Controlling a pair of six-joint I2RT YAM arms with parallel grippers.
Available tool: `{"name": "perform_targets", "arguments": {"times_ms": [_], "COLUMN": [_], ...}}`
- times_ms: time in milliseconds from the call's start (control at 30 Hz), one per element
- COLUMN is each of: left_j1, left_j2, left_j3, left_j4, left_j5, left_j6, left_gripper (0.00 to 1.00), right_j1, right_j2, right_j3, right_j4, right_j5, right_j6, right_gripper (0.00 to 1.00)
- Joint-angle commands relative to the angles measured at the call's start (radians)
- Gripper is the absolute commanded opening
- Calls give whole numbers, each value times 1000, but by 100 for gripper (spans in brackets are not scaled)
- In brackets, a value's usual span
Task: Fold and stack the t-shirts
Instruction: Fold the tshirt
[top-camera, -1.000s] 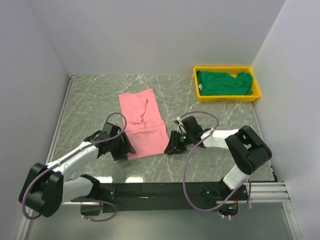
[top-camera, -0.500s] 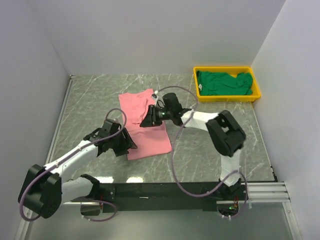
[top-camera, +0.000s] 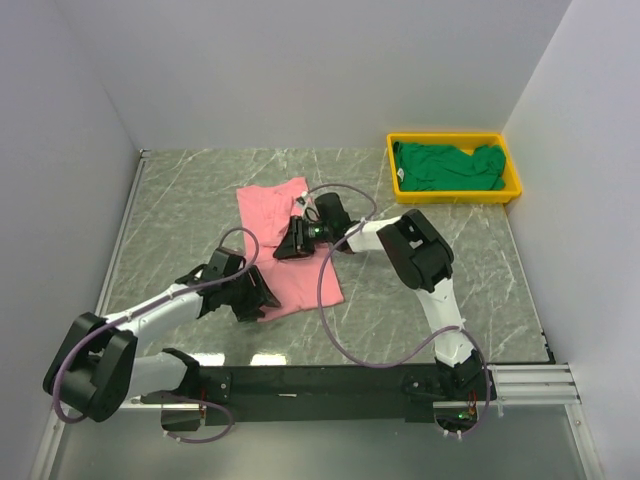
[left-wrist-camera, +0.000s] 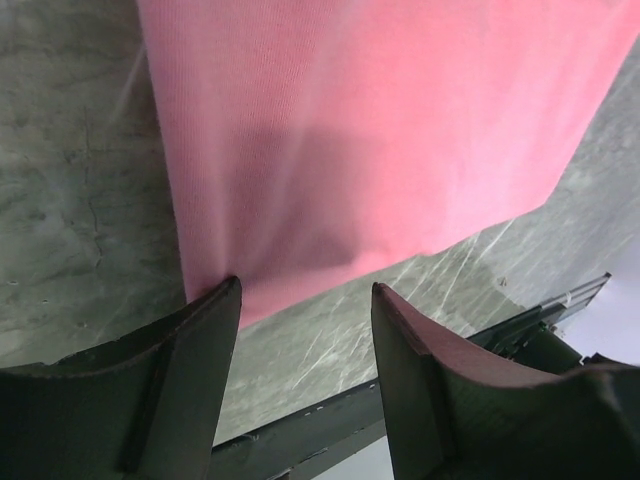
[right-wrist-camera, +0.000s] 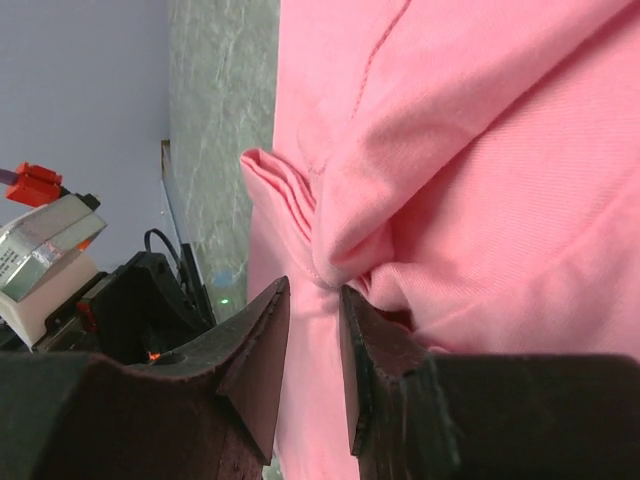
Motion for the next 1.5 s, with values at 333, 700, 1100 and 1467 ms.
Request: {"name": "perform_targets", "arguments": {"times_ms": [333,700,1100,1467], "left_j1": [-11,-29,-136,-155], "left_j2": [-130,-185,-151,-122], "left_j3": [20,126,114,111], "left_j4": [-221,-405,-414,-394], "left_j5": [-149,-245,-280,-320], "left_j6": [-3,12,-58,-66], "left_gripper": [62,68,68,68], "right_j1": [-118,-104,149,204], "right_j2": [-153,-532,-688,-621], "right_j3": [-48,-337,-430,-414], "right_j4": [-132,-503,-810,-844], "right_j5": [106,383,743,835], "right_j6": [-150,-301,-237,-192], "right_gripper": [35,47,57,54]}}
